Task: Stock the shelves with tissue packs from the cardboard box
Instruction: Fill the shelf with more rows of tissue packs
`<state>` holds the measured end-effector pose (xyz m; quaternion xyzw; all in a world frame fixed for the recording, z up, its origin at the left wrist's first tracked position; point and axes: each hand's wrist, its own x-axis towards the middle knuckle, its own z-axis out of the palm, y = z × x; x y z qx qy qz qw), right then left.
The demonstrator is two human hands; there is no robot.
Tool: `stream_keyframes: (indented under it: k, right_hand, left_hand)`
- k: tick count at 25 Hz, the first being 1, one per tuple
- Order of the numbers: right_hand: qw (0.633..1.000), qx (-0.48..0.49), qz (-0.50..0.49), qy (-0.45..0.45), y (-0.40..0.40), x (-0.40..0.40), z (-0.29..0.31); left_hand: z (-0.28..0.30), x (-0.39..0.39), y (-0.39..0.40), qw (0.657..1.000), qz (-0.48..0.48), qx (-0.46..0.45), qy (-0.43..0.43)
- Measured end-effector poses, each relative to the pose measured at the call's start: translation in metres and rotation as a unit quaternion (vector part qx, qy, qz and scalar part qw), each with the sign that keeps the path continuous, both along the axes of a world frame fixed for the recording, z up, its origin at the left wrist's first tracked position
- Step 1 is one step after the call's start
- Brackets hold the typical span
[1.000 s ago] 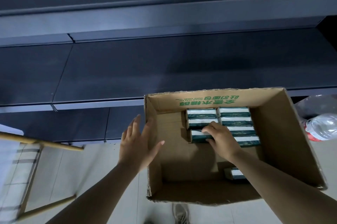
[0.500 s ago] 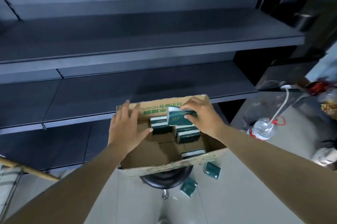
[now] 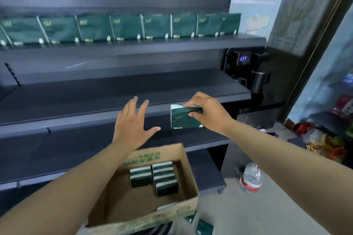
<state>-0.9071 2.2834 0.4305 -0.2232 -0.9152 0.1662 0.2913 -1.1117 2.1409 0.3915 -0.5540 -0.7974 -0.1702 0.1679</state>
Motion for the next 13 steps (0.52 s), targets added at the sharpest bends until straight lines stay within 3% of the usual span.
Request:
stream_keyframes:
  k: [7,13]
  right_hand:
    - [0.996,0.049,0.055,0.043,0.115,0.065,0.108]
    - [0.993,0.065,0.062,0.082,0.214,0.098,0.167]
  left_hand:
    - [0.084,0.065,0.131,0.992,0.038,0.106,0.058]
    - [0.137,0.106,0.24,0.982,0.026,0.175,0.071]
